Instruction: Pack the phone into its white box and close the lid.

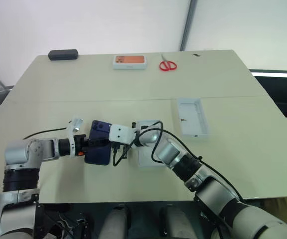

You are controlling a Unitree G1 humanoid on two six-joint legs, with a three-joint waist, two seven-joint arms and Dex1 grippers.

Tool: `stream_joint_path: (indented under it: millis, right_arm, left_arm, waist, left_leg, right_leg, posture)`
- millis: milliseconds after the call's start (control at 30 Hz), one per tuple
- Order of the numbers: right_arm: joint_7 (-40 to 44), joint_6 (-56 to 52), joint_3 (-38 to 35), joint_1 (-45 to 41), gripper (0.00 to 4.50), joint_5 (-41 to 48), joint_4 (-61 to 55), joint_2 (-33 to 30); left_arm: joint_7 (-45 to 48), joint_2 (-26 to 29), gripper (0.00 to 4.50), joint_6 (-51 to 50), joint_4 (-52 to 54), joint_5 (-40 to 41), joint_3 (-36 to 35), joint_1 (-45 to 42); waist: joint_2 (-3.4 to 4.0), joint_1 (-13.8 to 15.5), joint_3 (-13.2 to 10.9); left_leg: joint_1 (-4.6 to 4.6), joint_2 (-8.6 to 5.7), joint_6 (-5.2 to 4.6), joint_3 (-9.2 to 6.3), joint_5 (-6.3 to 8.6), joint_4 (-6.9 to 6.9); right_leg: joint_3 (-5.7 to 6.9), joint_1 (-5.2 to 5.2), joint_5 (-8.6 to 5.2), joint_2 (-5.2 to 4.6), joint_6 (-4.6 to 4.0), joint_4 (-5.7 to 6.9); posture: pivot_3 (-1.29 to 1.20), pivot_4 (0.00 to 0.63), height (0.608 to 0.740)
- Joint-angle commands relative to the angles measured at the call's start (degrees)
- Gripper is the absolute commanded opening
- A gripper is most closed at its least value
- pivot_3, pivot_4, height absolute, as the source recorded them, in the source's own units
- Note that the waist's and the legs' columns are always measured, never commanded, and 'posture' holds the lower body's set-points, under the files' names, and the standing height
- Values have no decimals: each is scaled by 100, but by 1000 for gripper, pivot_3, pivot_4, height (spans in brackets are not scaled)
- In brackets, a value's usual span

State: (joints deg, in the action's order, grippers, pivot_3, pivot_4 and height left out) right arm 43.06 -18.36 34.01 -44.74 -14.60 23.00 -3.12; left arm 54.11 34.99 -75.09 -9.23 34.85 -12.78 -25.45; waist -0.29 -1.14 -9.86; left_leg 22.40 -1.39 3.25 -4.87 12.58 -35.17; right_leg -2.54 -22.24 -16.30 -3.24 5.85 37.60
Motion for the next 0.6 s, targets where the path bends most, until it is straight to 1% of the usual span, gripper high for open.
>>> stream_joint_path:
  millis: [33, 167, 267, 367, 467, 600]
  right_arm:
    - [-44, 8, -41, 2, 48, -46, -47, 42]
    - [-59, 19, -53, 15, 48, -60, -34, 16]
    - [-71, 29, -55, 10, 48, -69, -20, 19]
    - [-61, -10, -98, -20, 0, -29, -46, 60]
    - [-74, 20, -95, -31, 0, -37, -5, 72]
    - [-68, 25, -87, -19, 0, -40, -5, 77]
  left_arm:
    - [-103, -34, 3835, 33, -23, 48, 200, 134]
    - [-231, 13, 3835, 147, -288, 48, 29, 104]
    - [-88, 222, 3835, 250, -334, 93, 40, 144]
    - [-71, 399, 2995, 454, -670, 57, -43, 74]
    - [77, 532, 1563, 510, -731, 149, 29, 120]
    - [84, 499, 1563, 469, -669, 260, 34, 210]
  waist:
    - [0, -1, 0]
    - [0, -1, 0]
    - [-2, -13, 0]
    - [-7, -80, -4]
    - [-18, -151, -10]
    - [-22, -159, -12]
  left_leg:
    - [0, 0, 0, 1, 0, 0]
    - [0, 0, 0, 0, 0, 2]
    - [0, 0, 1, 0, 0, 2]
    - [0, 4, 1, 1, 0, 6]
    - [2, 7, 2, -1, -1, 14]
    - [5, 9, 2, 2, -1, 16]
  right_leg:
    - [0, 0, 0, -1, 0, 0]
    - [0, -2, 0, -2, -1, 0]
    - [0, -4, 0, -2, -1, -1]
    - [0, -4, 0, 1, -3, -1]
    - [0, -8, 1, 4, -4, -1]
    - [-3, -13, 1, 3, -4, -1]
  posture:
    - [0, 150, 740]
    - [0, 150, 740]
    - [0, 150, 740]
    - [0, 150, 740]
    - [0, 150, 740]
    - [0, 150, 740]
